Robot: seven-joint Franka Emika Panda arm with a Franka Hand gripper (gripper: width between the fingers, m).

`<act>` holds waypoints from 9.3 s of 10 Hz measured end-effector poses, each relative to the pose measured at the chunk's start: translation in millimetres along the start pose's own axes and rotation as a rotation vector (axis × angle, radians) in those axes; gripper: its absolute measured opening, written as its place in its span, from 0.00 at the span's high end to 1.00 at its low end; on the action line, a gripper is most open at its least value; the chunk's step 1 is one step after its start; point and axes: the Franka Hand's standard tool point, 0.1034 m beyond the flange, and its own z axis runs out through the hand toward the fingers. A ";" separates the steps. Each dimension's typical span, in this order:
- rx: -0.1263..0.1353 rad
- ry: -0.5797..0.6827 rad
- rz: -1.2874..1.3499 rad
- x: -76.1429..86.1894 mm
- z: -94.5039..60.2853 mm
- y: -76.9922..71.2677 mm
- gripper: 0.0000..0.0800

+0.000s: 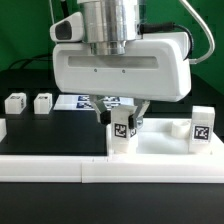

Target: Assemble square table

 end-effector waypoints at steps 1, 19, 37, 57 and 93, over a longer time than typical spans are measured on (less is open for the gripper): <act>0.000 0.000 0.092 0.1 0.1 0.1 0.64; -0.057 -0.076 1.490 1.0 -1.9 3.1 0.61; -0.013 -0.101 1.456 -9.7 -31.0 -17.7 0.19; 0.031 0.002 -0.289 -24.7 -34.1 -4.2 0.19; -0.122 -0.107 -1.009 -31.6 48.4 73.9 0.93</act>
Offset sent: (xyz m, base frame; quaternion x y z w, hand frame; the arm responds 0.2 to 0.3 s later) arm 0.0000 0.0000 0.0000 0.0000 0.0000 0.1938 0.9810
